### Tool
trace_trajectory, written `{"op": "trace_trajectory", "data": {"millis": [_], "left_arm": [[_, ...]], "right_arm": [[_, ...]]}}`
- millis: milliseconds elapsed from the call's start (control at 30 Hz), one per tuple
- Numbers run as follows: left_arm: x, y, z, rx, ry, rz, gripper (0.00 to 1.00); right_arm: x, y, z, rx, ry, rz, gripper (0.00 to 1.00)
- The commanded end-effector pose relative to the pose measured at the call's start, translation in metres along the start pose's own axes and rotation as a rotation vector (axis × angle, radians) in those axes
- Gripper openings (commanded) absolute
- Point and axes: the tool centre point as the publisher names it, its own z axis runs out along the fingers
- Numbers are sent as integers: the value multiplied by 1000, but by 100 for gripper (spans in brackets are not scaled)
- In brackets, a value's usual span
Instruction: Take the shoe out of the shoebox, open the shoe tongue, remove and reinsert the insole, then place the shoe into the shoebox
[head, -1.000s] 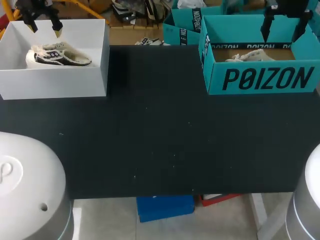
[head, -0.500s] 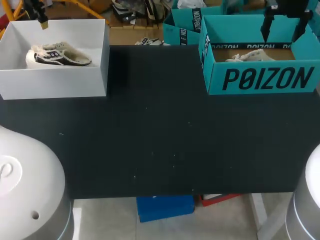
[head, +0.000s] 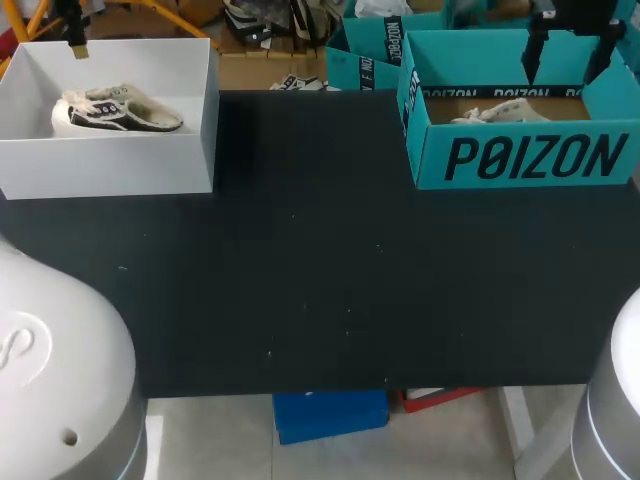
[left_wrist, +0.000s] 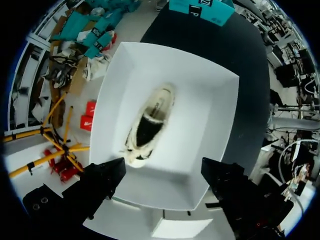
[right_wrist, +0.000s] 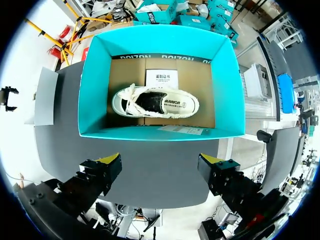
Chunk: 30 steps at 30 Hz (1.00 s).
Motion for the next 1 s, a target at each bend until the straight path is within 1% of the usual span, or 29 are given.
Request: {"op": "trace_trajectory", "data": {"millis": [33,167,200,233,267,300,333,367,433,567,700,733,767,900,1000], "left_arm": [[5,8,13,73,-9,45,100],[10,5,21,98,-3,111,100],[11,4,23,91,-10,123,97],[12,3,25,91,-13,129,89],[13,2,27,91,-13,132,71],[14,1,29,88,-12,134,66],[15,1,31,86,-10,136,56],[15,1,34,84,-10,137,56],[17,2,39,75,-13,145,50],[21,5,54,65,1,158,53],[22,7,68,63,8,176,53],[22,7,71,63,7,178,55],[21,7,73,63,3,186,58],[18,6,81,63,-1,195,53],[14,4,87,64,-3,200,53]], "right_arm": [[0,1,0,1,-1,0,100],[0,1,0,1,-1,0,100],[0,1,0,1,-1,0,100],[0,1,0,1,-1,0,100],[0,1,0,1,-1,0,100],[0,1,0,1,-1,0,100],[0,1,0,1,-1,0,100],[0,1,0,1,-1,0,100],[0,1,0,1,-1,0,100],[0,1,0,1,-1,0,100],[0,1,0,1,-1,0,100],[0,1,0,1,-1,0,100],[0,1,0,1,-1,0,100],[0,1,0,1,-1,0,100],[0,1,0,1,-1,0,100]]}}
